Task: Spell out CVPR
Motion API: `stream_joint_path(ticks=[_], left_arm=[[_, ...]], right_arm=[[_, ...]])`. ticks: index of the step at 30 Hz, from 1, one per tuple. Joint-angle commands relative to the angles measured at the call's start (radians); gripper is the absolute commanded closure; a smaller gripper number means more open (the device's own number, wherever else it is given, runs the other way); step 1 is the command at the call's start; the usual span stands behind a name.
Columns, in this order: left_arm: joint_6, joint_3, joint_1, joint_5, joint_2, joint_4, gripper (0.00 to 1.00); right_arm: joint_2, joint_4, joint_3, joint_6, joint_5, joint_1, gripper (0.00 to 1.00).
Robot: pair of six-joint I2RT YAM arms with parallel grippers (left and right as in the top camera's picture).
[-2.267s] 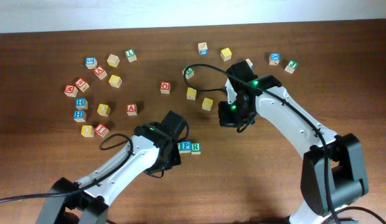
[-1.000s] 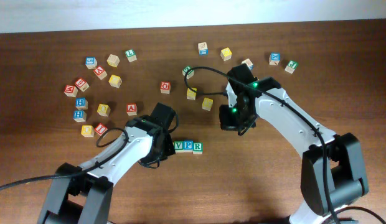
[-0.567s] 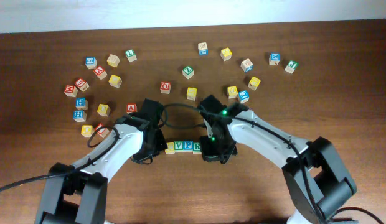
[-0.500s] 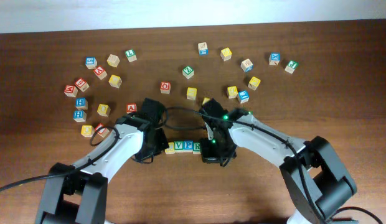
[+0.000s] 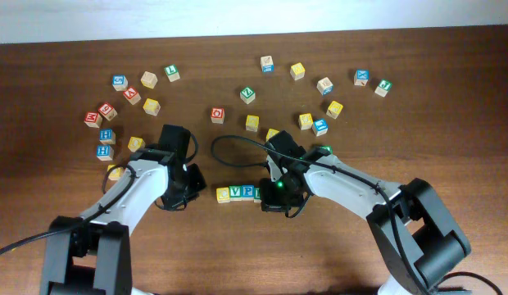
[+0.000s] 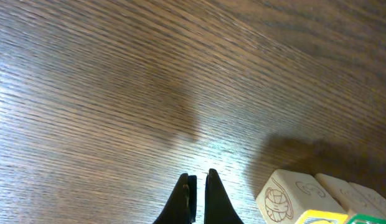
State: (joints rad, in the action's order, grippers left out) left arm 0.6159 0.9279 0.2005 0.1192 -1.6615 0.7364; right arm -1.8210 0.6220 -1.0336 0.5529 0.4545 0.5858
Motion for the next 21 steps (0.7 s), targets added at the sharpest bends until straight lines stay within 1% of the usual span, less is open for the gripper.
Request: stream_joint_path(ticks=[1, 21], left_arm=[[-0.026, 0.008, -0.003, 0.023, -0.006, 0.0, 1.0], [-0.039, 0.008, -0.003, 0.023, -0.006, 0.001, 1.0]], right_arm=[[-0.004, -0.011, 0.002, 0.006, 0.005, -0.004, 0.96], [-0.004, -0.055, 0.002, 0.006, 0.005, -0.004, 0.96]])
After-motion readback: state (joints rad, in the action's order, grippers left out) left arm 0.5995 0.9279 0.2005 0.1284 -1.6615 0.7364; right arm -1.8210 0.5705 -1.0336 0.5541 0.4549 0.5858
